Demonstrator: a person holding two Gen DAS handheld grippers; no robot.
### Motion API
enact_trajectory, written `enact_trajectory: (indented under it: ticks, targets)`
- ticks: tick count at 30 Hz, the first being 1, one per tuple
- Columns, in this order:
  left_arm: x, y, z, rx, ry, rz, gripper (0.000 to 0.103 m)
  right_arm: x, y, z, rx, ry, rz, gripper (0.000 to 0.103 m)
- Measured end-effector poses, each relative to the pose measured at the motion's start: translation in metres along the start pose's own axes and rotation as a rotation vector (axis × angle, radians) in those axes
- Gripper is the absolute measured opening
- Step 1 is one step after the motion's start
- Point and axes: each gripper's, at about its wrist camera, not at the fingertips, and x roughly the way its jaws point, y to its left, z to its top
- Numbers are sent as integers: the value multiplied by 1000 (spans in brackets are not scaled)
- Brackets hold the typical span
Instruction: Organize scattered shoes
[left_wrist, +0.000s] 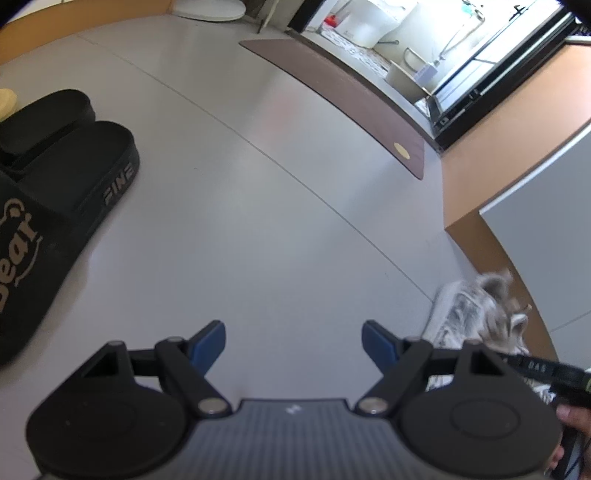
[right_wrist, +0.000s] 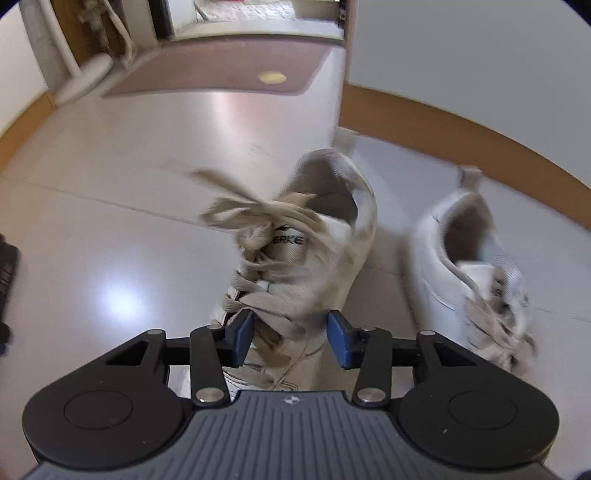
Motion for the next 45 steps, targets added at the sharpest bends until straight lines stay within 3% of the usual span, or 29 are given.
enact_trajectory:
  ticks: [1, 3, 10, 15, 19, 21, 31, 40, 45]
  targets:
    - [0, 1, 1, -5, -2, 3, 83, -1, -5, -2, 27, -9, 6, 65]
    - [0, 2, 1, -8, -2, 6, 83, -4, -10, -5, 66, -29, 8, 87]
    - [3, -1, -1, 1, 11, 2, 83, 12, 9, 0, 152, 25, 57, 93]
    - [3, 1, -2, 9, 16, 6, 83, 29, 30, 5, 151, 63, 7, 101]
    - [4, 2, -1, 6, 20, 9, 83, 38, 38, 9, 86, 68, -49, 101]
    - [4, 1, -1, 10, 20, 7, 83, 43, 35, 10, 57, 70, -69, 96]
    - [4, -3, -6, 18, 29, 1, 83, 44, 10, 11, -11, 61, -37, 83]
    - [7, -8, -8, 22, 38, -5, 83, 41, -12, 1, 103, 57, -88, 77]
    - [6, -11, -8, 47, 41, -12, 83, 41, -12, -3, 76, 67, -106, 77]
